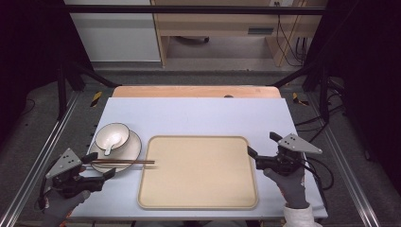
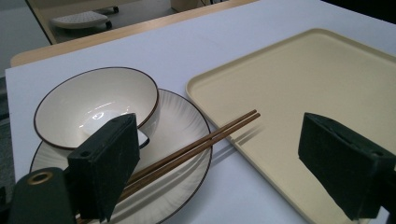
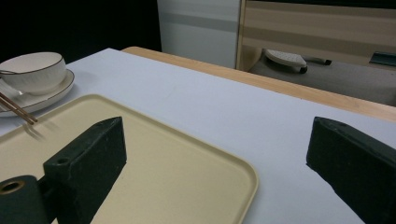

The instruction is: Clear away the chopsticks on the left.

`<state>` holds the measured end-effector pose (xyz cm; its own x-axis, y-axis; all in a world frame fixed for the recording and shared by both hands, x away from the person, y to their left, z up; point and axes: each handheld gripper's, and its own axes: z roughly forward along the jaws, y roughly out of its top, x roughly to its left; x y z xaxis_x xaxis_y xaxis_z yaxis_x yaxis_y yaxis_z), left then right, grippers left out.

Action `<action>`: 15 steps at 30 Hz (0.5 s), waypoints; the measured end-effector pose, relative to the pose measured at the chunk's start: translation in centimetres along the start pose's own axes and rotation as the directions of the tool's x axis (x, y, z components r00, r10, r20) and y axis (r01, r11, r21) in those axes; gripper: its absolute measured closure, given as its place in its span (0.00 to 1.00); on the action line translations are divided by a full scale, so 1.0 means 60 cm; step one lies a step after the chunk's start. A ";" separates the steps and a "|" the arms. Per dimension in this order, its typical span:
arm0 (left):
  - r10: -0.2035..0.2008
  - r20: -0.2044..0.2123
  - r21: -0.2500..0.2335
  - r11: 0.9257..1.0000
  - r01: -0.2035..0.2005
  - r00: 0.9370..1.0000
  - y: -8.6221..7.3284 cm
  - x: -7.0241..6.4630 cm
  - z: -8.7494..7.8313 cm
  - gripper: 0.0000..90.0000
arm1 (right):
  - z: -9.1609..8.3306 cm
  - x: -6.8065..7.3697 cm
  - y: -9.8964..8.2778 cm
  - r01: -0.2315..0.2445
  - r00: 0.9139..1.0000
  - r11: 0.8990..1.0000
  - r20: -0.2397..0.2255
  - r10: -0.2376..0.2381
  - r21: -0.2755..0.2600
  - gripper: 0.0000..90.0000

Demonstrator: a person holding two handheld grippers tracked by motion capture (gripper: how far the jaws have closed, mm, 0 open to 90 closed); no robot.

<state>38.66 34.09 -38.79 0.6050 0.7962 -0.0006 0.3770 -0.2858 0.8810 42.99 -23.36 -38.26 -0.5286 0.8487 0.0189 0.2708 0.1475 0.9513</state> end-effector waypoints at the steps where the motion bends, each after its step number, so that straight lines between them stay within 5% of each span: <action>1: 0.009 0.000 0.007 1.000 -0.009 1.000 -0.001 0.002 -0.003 0.14 | 0.000 0.000 0.000 -0.001 1.000 1.000 0.002 0.001 0.001 0.06; 15: 0.019 -0.020 0.121 0.993 -0.016 1.000 -0.032 0.028 0.020 0.20 | 0.002 0.001 -0.001 -0.001 1.000 1.000 0.000 0.001 0.010 0.06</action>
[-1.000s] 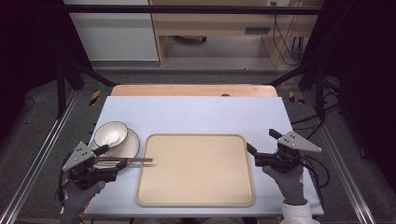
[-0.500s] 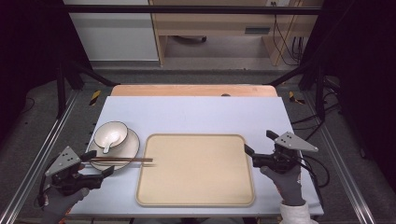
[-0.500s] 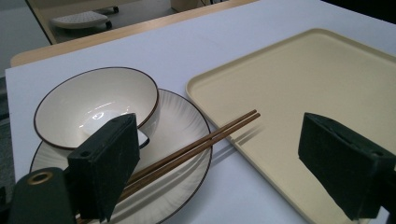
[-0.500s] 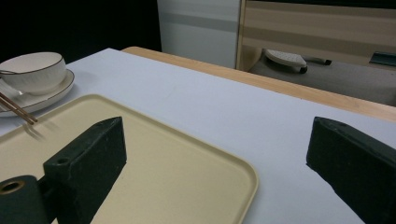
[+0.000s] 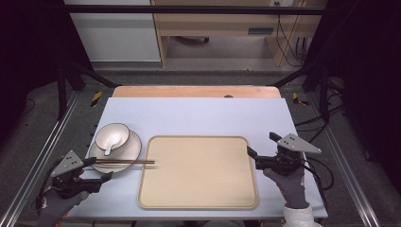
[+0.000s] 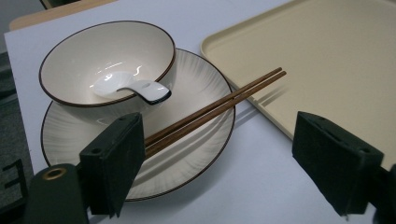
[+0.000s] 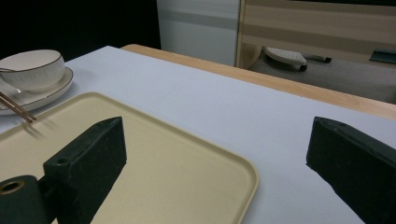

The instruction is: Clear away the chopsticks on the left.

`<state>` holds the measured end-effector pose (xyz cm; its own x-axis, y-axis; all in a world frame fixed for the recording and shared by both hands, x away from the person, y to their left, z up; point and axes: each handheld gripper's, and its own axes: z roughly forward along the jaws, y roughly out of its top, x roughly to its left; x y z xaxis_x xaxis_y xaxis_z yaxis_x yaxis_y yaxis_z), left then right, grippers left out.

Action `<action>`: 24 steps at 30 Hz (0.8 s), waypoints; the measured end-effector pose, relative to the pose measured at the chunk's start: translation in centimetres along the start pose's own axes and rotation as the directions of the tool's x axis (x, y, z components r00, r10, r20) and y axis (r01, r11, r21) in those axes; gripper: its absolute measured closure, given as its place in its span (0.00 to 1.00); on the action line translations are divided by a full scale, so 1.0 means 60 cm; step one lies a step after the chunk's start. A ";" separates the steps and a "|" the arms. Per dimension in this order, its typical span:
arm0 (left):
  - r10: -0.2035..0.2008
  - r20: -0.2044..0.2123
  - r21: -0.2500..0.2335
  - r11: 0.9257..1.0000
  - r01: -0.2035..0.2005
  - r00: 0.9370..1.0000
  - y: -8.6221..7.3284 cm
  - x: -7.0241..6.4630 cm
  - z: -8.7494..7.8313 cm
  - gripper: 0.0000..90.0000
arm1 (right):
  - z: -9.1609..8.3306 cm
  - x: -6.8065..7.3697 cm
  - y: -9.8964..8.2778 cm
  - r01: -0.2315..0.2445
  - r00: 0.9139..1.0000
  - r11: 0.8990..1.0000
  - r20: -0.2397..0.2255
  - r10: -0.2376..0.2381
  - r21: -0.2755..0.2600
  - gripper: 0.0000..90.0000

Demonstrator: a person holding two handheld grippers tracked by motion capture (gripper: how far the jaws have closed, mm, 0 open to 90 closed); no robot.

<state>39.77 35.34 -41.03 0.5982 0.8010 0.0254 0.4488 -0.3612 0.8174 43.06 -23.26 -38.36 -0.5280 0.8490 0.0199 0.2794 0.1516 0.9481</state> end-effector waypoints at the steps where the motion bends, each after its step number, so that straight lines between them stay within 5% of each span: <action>1: 0.000 0.000 0.000 1.000 0.000 1.000 0.000 0.000 0.000 0.22 | 0.001 0.000 0.000 0.001 1.000 1.000 -0.001 -0.001 0.003 0.06; 8: -0.007 -0.050 0.044 0.999 0.009 0.999 -0.017 0.018 0.036 0.36 | 0.006 0.001 -0.002 0.003 1.000 1.000 0.002 -0.003 0.014 0.05; 14: 0.027 -0.089 0.059 0.998 -0.022 0.996 -0.019 0.021 0.056 0.47 | 0.009 0.002 -0.003 0.004 1.000 1.000 0.001 -0.004 0.023 0.05; 24: 0.046 -0.104 0.079 0.996 -0.038 0.993 -0.022 0.031 0.076 0.55 | 0.012 0.002 -0.004 0.006 1.000 0.999 0.000 -0.006 0.034 0.05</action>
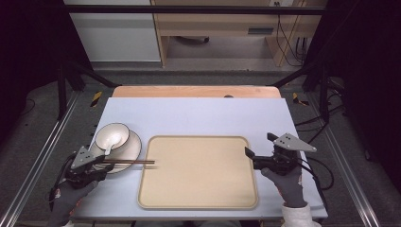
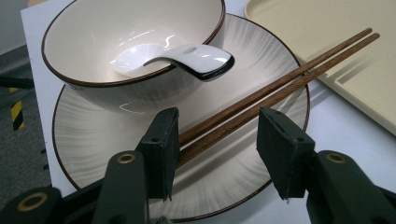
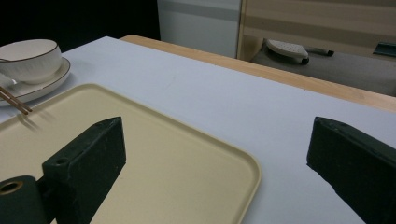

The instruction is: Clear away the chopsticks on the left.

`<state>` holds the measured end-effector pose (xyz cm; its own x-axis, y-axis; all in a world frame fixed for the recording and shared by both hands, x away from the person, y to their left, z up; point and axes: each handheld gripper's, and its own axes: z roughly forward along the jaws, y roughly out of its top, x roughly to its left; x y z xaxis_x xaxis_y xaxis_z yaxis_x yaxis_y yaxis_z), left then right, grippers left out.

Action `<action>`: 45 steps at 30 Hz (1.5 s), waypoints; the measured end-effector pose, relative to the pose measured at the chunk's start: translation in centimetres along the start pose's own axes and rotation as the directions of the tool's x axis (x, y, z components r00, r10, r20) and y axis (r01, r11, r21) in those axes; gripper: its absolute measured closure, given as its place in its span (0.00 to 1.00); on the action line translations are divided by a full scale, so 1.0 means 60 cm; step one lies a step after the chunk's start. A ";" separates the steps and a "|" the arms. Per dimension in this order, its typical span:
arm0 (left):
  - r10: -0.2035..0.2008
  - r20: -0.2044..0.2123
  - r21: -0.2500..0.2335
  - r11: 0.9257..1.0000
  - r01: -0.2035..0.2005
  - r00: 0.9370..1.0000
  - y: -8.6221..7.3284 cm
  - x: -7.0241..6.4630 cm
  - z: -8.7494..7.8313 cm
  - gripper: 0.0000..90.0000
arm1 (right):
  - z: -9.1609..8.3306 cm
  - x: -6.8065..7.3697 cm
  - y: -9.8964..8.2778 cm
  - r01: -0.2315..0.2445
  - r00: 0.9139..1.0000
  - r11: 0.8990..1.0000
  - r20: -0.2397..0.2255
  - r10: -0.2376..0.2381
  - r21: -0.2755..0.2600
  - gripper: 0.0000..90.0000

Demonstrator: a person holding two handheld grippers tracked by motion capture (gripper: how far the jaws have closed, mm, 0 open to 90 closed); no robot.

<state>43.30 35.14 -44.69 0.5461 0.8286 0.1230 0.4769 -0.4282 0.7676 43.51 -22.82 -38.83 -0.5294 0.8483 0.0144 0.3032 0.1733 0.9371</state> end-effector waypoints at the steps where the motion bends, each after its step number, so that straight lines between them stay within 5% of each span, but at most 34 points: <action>1: 0.000 0.003 0.001 1.000 0.000 1.000 0.000 0.000 0.002 0.55 | 0.000 0.000 0.000 0.000 1.000 1.000 0.000 0.000 0.000 0.05; 12: 0.030 0.014 0.047 0.998 -0.031 0.999 0.002 -0.003 0.011 0.57 | 0.001 0.000 0.000 0.001 1.000 1.000 0.001 -0.001 0.003 0.05; 30: 0.057 0.022 0.070 0.996 -0.059 0.998 0.012 -0.022 0.011 0.83 | -0.002 -0.002 0.001 -0.002 1.000 1.000 0.005 0.002 0.001 0.05; 45: 0.047 0.049 0.088 0.995 -0.051 0.998 0.018 -0.030 0.012 0.90 | -0.001 -0.002 0.000 -0.005 1.000 1.000 0.008 0.005 0.005 0.05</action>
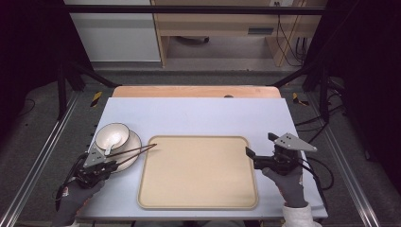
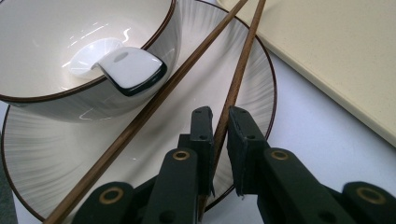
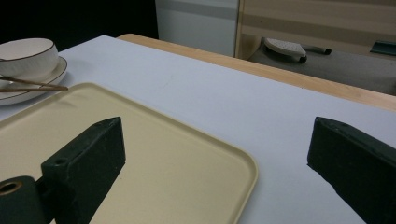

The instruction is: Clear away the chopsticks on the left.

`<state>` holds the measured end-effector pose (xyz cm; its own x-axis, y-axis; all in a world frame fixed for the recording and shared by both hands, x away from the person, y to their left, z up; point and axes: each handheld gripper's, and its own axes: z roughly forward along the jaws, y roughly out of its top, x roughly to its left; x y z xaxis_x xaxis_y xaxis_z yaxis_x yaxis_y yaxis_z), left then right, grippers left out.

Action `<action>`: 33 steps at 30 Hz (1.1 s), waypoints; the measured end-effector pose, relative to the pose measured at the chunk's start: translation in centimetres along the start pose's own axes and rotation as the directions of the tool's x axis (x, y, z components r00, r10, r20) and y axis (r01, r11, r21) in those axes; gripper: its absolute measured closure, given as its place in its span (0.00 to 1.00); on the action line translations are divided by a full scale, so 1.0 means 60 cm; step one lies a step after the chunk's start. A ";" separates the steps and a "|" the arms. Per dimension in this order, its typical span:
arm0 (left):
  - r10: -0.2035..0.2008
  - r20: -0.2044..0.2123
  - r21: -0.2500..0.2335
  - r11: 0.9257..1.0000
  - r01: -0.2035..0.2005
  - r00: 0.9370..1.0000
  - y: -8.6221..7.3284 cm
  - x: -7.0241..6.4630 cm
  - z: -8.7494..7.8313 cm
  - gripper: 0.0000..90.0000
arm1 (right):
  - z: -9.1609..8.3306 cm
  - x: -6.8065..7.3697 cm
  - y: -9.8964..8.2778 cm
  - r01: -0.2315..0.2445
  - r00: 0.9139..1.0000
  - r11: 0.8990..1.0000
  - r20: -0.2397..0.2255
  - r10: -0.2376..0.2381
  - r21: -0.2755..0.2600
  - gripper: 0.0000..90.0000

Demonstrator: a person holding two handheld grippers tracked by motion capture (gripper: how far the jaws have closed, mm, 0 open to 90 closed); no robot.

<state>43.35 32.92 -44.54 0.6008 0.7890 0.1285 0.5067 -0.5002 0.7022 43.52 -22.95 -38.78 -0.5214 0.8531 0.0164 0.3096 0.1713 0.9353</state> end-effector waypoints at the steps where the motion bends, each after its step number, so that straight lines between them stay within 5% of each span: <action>1: -0.006 -0.001 0.003 1.000 0.006 1.000 0.001 0.000 0.000 0.90 | 0.000 0.000 0.000 0.002 1.000 1.000 0.000 -0.002 -0.001 0.05; 8: -0.038 0.016 0.009 0.999 0.038 0.999 0.008 0.000 0.010 0.85 | -0.001 -0.001 0.001 0.002 1.000 1.000 0.000 -0.002 -0.003 0.04; 33: -0.082 0.053 0.023 0.996 0.081 0.995 0.023 -0.008 0.023 0.94 | -0.001 -0.002 0.001 -0.004 1.000 1.000 -0.001 0.004 0.000 0.04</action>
<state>44.63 31.36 -44.58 0.5890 0.8074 0.0337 0.5675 -0.4430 0.6941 43.54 -23.07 -38.72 -0.5208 0.8534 0.0203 0.3114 0.1678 0.9353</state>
